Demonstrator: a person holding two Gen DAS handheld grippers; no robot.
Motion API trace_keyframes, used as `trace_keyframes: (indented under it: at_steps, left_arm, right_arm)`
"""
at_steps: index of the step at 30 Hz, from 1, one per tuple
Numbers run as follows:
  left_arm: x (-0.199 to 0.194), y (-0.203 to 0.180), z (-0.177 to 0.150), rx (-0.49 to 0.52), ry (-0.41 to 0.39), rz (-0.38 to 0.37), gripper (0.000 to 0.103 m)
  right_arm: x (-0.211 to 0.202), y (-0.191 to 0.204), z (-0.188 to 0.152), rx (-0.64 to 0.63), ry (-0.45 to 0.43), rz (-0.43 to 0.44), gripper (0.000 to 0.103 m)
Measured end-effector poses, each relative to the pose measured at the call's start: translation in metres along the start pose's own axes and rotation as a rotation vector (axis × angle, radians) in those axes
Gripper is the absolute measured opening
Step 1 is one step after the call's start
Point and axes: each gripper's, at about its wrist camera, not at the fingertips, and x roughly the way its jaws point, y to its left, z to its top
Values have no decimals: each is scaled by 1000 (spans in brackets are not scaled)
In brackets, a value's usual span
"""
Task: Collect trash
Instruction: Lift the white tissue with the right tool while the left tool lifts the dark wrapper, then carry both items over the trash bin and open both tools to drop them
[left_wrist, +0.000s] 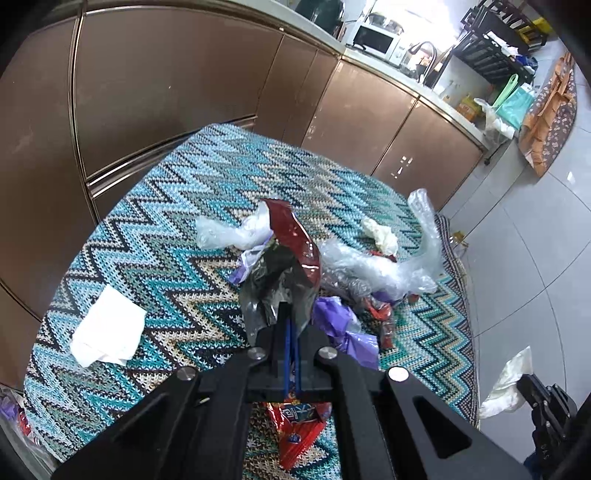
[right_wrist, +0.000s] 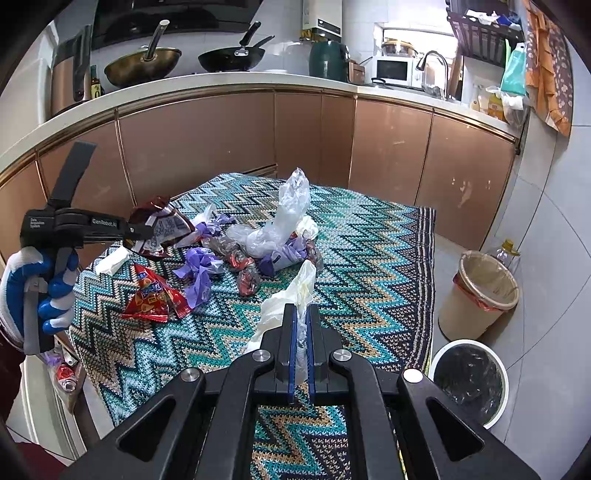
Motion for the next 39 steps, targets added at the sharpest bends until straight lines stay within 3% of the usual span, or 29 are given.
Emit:
trace_keyframes:
  at_steps: [11, 16, 20, 27, 31, 39]
  left_arm:
    - [-40, -23, 6, 52, -84, -59, 1]
    - [-48, -63, 9, 130, -98, -130, 1]
    - [-39, -121, 9, 229, -77, -221, 1]
    - [7, -243, -2, 411, 16, -378, 1]
    - [53, -322, -21, 520, 113, -451, 1]
    - [159, -437, -70, 648, 306, -459, 1]
  right_arm:
    - [-8, -4, 0, 8, -18, -2, 5]
    - [-15, -20, -1, 42, -37, -24, 5]
    - [-28, -55, -4, 107, -61, -87, 5]
    - [-45, -143, -28, 252, -55, -283, 5]
    - [-42, -196, -44, 312, -21, -404, 5]
    - [9, -270, -68, 366, 84, -501, 5]
